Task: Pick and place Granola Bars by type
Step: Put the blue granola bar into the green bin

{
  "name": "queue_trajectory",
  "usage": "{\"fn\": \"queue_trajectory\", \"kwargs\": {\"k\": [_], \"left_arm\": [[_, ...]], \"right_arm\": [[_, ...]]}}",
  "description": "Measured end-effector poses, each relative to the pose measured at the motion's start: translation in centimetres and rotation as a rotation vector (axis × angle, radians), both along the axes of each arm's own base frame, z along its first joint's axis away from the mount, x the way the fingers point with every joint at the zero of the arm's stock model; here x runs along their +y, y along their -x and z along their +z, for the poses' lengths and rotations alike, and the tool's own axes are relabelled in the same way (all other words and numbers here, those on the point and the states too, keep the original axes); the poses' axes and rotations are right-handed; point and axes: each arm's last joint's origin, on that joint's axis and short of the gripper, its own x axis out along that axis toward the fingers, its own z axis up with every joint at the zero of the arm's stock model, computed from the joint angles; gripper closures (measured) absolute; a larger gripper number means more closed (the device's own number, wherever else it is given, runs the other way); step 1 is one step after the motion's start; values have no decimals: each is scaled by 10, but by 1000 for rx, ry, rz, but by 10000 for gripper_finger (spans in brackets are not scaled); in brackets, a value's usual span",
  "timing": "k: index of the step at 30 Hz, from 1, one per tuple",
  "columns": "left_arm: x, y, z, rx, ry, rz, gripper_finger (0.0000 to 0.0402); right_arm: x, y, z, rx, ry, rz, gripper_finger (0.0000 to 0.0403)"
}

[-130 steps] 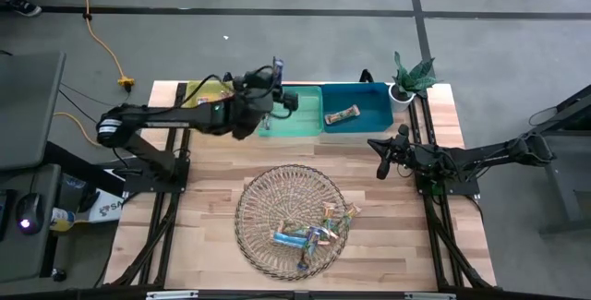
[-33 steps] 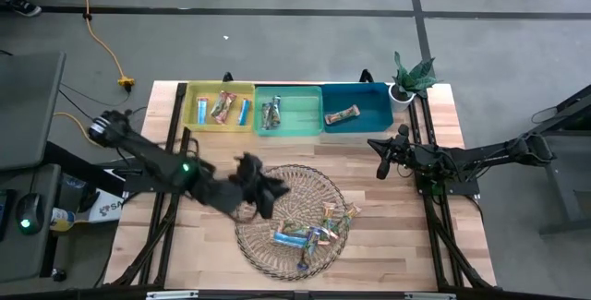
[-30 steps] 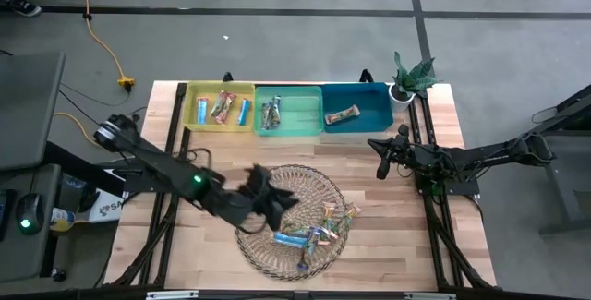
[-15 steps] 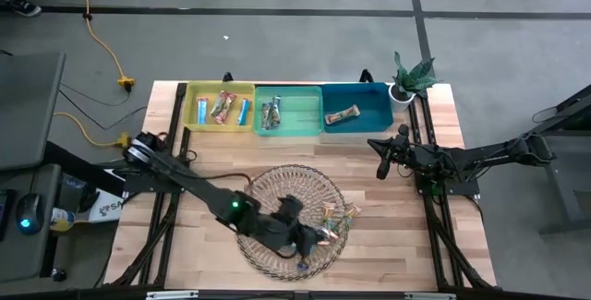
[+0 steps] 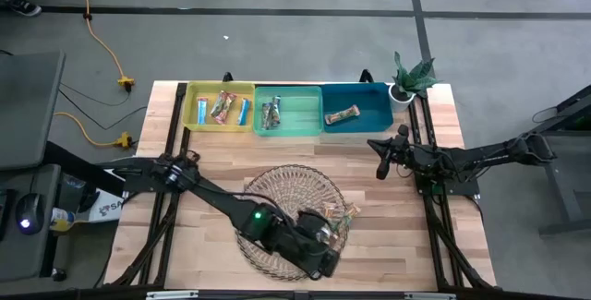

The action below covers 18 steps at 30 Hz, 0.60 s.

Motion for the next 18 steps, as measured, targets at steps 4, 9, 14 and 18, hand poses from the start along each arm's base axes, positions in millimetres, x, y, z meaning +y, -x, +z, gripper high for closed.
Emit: {"fn": "queue_trajectory", "kwargs": {"k": [4, 9, 14, 18], "left_arm": [[-8, -4, -15, 92, 72, 10, 303], [-18, -4, -45, 248, 107, 64, 303], [-24, -7, -77, 388, 115, 86, 303], [-29, -12, -97, 458, 137, 87, 303]], "right_arm": [[0, 0, 0, -2, 0, 1, 402], [0, 0, 1, -10, -1, 0, 402], [0, 0, 0, -3, 0, 0, 402], [0, 0, 1, -6, -1, 0, 402]]}}
